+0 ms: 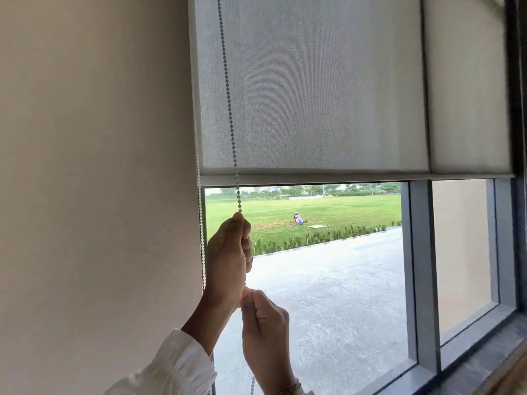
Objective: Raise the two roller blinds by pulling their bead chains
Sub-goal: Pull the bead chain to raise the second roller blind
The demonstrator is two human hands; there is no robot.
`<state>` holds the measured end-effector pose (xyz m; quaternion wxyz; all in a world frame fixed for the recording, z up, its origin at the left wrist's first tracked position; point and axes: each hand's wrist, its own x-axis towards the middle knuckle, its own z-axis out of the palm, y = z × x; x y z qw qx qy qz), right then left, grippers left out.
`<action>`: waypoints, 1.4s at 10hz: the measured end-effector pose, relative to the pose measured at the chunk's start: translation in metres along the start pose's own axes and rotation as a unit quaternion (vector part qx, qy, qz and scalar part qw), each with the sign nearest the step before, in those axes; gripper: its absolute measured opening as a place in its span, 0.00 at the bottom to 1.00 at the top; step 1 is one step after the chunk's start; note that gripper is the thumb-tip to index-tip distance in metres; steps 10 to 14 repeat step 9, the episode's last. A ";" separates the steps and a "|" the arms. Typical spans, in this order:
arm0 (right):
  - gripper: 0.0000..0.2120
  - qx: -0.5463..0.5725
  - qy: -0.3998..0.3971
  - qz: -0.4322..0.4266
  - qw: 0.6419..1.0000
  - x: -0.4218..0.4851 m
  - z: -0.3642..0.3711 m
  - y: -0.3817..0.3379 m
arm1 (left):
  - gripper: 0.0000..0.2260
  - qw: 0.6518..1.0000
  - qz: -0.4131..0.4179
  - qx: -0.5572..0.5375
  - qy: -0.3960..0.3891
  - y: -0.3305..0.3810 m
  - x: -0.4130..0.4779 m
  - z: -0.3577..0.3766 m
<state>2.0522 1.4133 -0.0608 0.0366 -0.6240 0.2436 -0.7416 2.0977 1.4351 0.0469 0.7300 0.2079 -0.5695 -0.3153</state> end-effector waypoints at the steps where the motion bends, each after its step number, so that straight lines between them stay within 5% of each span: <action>1: 0.22 -0.003 0.001 0.014 1.000 0.005 0.000 0.004 | 0.18 1.000 -0.008 0.009 0.001 -0.004 0.007 0.003; 4: 0.16 0.108 -0.043 0.146 0.982 0.021 -0.007 0.027 | 0.17 0.997 -0.056 0.033 -0.035 -0.018 0.029 0.006; 6: 0.18 0.172 -0.055 0.236 0.955 0.041 -0.014 0.049 | 0.13 0.978 0.050 0.202 -0.001 -0.037 0.036 0.019; 7: 0.16 0.154 -0.042 0.239 0.958 0.059 -0.026 0.057 | 0.16 0.938 0.051 0.340 0.051 -0.053 0.039 0.037; 8: 0.16 0.100 -0.047 0.216 0.970 0.077 -0.050 0.067 | 0.30 0.878 0.100 0.451 0.127 -0.072 0.032 0.066; 9: 0.15 0.076 -0.045 0.219 0.972 0.099 -0.097 0.079 | 0.26 0.844 0.207 0.480 0.121 -0.092 0.020 0.105; 14: 0.15 0.076 -0.045 0.219 0.972 0.099 -0.097 0.079 | 0.26 0.844 0.207 0.480 0.121 -0.092 0.020 0.105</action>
